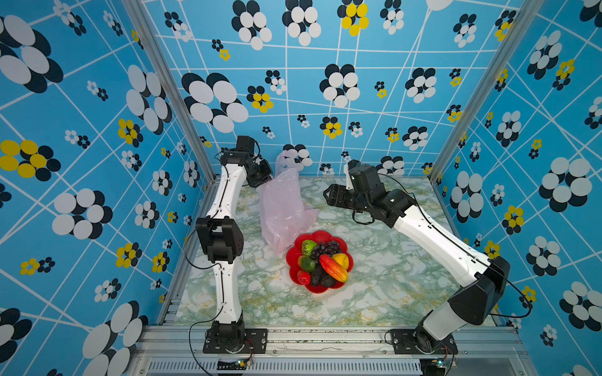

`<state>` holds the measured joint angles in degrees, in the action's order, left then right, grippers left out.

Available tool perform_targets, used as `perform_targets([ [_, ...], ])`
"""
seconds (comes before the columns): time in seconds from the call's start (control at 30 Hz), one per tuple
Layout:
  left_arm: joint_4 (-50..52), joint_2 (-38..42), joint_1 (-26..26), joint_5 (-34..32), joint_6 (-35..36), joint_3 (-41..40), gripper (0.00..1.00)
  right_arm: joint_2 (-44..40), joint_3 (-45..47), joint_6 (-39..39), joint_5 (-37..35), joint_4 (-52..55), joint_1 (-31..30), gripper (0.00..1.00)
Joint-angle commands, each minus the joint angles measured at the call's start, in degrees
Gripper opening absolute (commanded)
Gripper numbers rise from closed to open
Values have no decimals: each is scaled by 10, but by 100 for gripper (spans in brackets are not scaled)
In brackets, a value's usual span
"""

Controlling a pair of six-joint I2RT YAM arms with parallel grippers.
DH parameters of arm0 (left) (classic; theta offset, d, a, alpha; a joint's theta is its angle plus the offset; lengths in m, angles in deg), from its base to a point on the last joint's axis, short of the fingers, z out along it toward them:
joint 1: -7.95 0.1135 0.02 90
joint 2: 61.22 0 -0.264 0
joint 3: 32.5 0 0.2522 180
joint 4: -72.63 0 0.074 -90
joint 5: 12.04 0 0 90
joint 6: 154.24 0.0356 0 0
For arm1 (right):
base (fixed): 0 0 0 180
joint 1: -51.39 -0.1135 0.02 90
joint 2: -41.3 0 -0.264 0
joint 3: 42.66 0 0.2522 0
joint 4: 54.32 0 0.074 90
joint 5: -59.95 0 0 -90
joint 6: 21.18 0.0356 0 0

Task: Place the fruits into the plastic bag
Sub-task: Pick up the plastic bag from the top-left of the table, then place the plastic bag at the middle-left of the table.

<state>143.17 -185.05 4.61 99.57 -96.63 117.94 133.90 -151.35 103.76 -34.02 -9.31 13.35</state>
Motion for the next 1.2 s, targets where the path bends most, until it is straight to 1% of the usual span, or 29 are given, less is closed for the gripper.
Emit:
perform_targets([
  [0.0, -38, 57, -19, 57, 1, 21, 0, 1, -31, -14, -21, -10, 11, 74],
  [0.1, -60, 82, -50, 81, 15, 22, 0, -5, -45, -21, -44, -12, 17, 74],
  [0.23, -68, 109, -104, 120, 55, 14, 0, -37, -30, -21, -68, -30, 30, 74],
  [0.3, -61, 135, -133, 127, 82, -14, 0, -57, -18, -21, -79, -26, 37, 74],
  [0.37, -57, 174, -170, 122, 113, -70, 0, -84, 7, -24, -95, -25, 41, 74],
  [0.4, -51, 204, -195, 111, 138, -106, 0, -101, 25, -24, -104, -27, 42, 74],
  [0.5, -17, 289, -263, 38, 208, -215, 0, -156, 99, -15, -132, -34, 46, 74],
  [0.6, -27, 407, -312, -44, 232, -361, 0, -201, 157, 0, -144, -38, 49, 74],
  [0.63, -42, 456, -320, -72, 224, -418, 0, -212, 173, 6, -144, -37, 49, 74],
  [0.7, -74, 547, -319, -112, 200, -511, 0, -224, 194, 15, -138, -32, 50, 75],
  [0.77, -80, 619, -318, -158, 186, -574, 0, -224, 204, 17, -119, -34, 50, 75],
  [0.8, -75, 647, -314, -168, 181, -597, 0, -219, 203, 17, -105, -33, 51, 79],
  [0.83, -67, 667, -306, -164, 176, -611, 0, -210, 200, 16, -91, -34, 51, 84],
  [0.87, -61, 679, -302, -159, 172, -621, 0, -200, 196, 14, -76, -36, 50, 94],
  [0.9, -56, 689, -302, -155, 166, -630, 0, -182, 185, 3, -51, -37, 51, 99],
  [1.03, -49, 716, -301, -158, 153, -654, 0, -93, 110, -13, 19, 4, 51, 99],
  [1.17, -45, 733, -300, -162, 144, -663, 0, -28, 68, 38, 52, 51, 51, 99],
])
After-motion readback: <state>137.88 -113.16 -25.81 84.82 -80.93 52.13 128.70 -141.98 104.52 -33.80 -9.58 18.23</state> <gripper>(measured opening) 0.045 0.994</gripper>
